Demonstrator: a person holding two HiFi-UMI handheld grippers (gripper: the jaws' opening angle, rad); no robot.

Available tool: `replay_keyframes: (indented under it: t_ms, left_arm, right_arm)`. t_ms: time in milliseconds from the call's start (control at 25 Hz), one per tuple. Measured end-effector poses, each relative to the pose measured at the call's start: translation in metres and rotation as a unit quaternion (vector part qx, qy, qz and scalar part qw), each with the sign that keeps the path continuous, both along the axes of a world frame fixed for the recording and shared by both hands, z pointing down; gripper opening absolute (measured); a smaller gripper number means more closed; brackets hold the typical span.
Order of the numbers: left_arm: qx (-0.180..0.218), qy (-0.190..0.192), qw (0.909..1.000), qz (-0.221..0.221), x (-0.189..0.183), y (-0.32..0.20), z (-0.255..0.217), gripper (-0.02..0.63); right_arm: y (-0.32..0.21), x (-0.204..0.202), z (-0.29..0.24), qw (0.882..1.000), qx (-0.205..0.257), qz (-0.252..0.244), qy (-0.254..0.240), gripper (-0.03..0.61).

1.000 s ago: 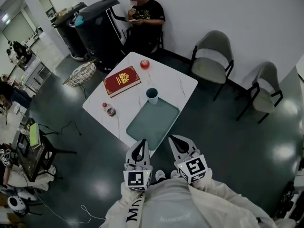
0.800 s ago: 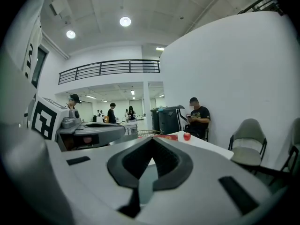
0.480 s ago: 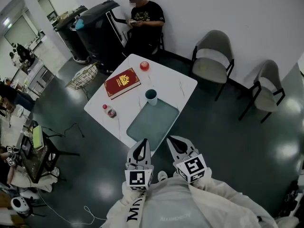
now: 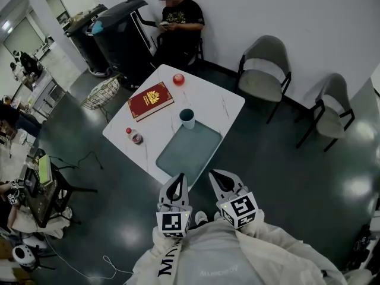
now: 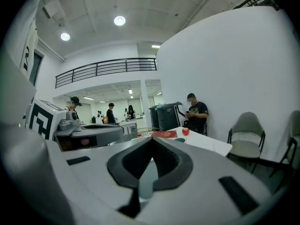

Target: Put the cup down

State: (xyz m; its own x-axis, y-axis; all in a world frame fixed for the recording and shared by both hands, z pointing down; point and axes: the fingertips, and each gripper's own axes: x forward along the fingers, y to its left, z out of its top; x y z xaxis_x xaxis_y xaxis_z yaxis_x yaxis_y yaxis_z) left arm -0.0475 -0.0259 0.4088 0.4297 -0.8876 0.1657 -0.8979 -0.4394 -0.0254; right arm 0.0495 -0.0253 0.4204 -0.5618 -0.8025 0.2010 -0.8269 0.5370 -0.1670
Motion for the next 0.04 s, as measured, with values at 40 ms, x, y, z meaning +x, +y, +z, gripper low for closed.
replay_keyframes:
  t_ms: [40]
  left_arm:
    - [0.000, 0.000, 1.0000, 0.001, 0.0006, 0.0007, -0.0003, 0.012]
  right_arm:
    - [0.0011, -0.0002, 0.0002, 1.000, -0.001, 0.000, 0.000, 0.005]
